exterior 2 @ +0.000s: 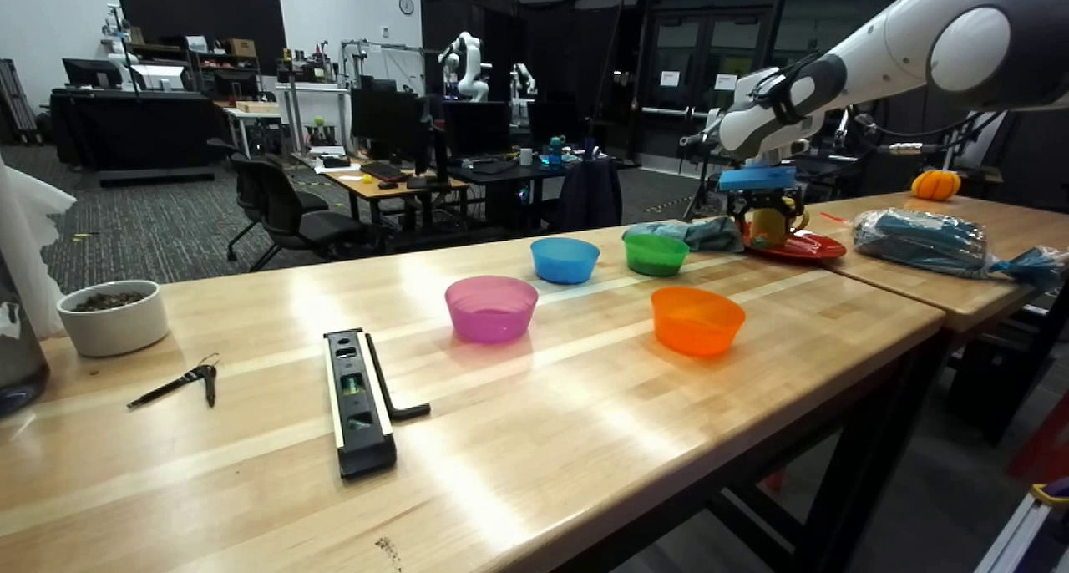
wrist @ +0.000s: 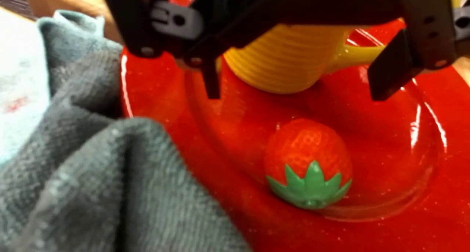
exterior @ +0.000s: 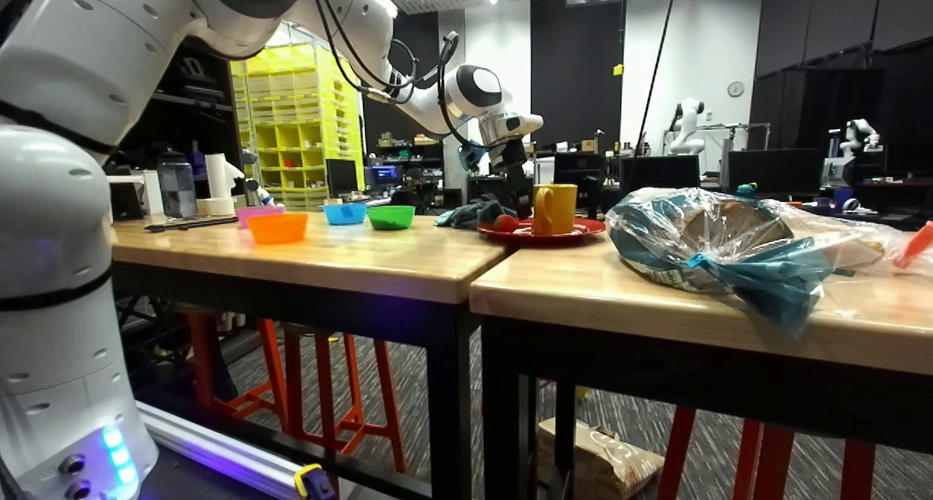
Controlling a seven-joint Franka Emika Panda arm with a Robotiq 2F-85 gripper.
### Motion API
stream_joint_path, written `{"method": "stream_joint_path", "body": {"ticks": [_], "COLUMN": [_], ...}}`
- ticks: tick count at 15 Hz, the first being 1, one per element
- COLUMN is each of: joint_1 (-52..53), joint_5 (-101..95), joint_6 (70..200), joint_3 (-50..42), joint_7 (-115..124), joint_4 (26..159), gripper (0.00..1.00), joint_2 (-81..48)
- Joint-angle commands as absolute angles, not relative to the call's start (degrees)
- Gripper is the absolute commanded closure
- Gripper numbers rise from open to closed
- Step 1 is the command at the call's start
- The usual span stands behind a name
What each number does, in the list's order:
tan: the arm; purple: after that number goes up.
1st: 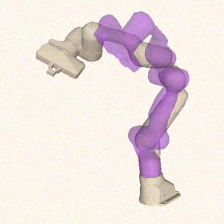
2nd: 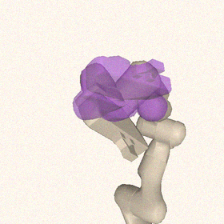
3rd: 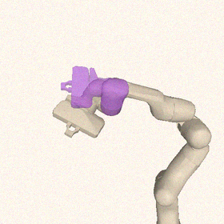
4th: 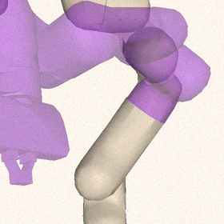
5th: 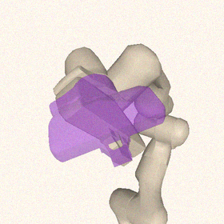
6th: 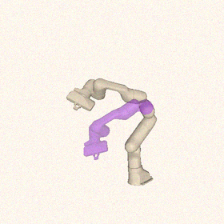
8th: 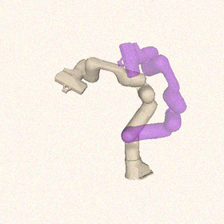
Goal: Remove the toy fruit from the orange plate and put it in the pink bowl
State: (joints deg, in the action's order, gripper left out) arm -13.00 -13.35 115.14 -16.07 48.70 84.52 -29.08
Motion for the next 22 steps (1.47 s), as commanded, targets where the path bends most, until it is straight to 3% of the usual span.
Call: {"method": "stream_joint_path", "body": {"ticks": [1,14,15,17,22], "joint_1": [-13.5,-14.4,-14.4,-14.4,-14.6], "joint_5": [-10.2,-5.3,-5.2,-5.2,-4.3], "joint_6": [108.7,102.5,102.5,102.5,102.1], "joint_3": [-16.0,-16.1,-16.1,-16.1,-15.8], "joint_7": [45.6,42.4,42.4,42.3,41.6], "joint_4": [81.2,78.9,78.8,78.8,78.3], "gripper": [0.0,0.0,0.25,0.32,0.72], "joint_2": [-30.4,-31.5,-31.7,-31.9,-31.8]}}
